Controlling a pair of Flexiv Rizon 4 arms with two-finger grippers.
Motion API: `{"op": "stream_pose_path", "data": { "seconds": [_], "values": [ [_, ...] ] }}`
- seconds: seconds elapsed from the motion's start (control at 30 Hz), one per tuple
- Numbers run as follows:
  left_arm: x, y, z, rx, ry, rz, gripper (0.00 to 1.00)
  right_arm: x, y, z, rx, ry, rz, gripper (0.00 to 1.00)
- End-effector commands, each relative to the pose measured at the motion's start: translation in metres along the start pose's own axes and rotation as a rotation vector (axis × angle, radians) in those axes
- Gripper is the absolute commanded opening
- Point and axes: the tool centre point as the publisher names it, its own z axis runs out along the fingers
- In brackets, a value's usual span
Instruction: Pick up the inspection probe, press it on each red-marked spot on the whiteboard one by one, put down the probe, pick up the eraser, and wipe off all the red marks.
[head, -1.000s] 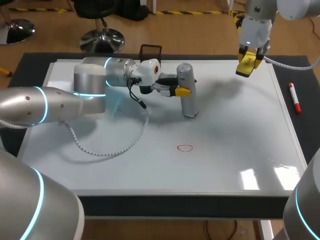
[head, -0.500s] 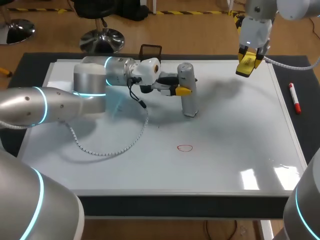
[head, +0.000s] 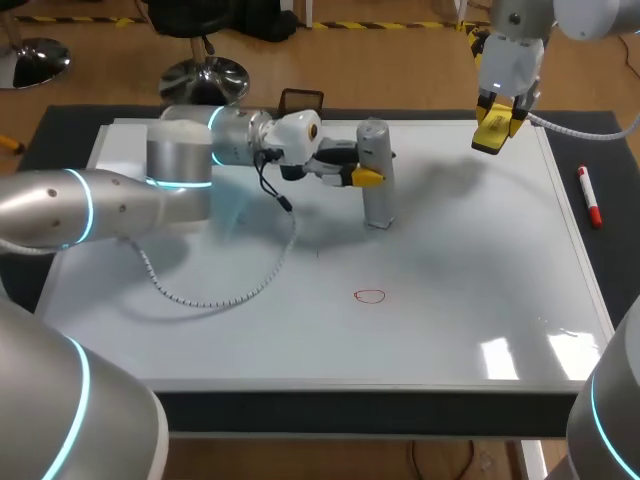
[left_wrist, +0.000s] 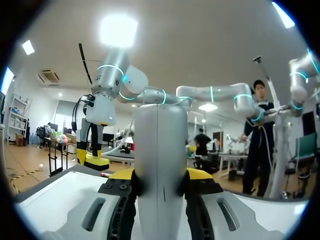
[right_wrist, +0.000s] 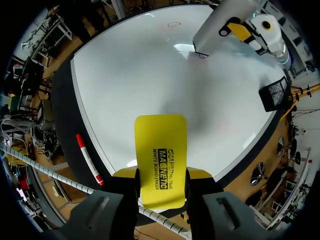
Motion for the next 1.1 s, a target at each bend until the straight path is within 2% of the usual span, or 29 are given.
{"op": "stream_pose_path", "data": {
  "seconds": [0.03, 0.37, 0.63, 0.83, 1.1],
  "values": [
    [0.010, -0.028, -0.002, -0.050, -0.037, 0.014, 0.00, 0.000, -0.001, -0.001, 0.001, 0.005, -0.002, 0.00],
    [0.006, -0.085, -0.025, -0.078, -0.134, 0.092, 0.00, 0.000, -0.001, -0.001, 0.001, 0.005, -0.002, 0.00],
    [0.004, -0.120, -0.058, -0.124, -0.234, 0.150, 0.00, 0.000, -0.001, -0.001, 0.001, 0.005, -0.002, 0.00],
    [0.003, -0.143, -0.093, -0.157, -0.342, 0.181, 0.00, 0.000, -0.001, -0.001, 0.001, 0.005, -0.002, 0.00],
    [0.001, -0.166, -0.150, -0.196, -0.530, 0.194, 0.00, 0.000, -0.001, -0.001, 0.001, 0.005, -0.002, 0.00]
  ]
}}
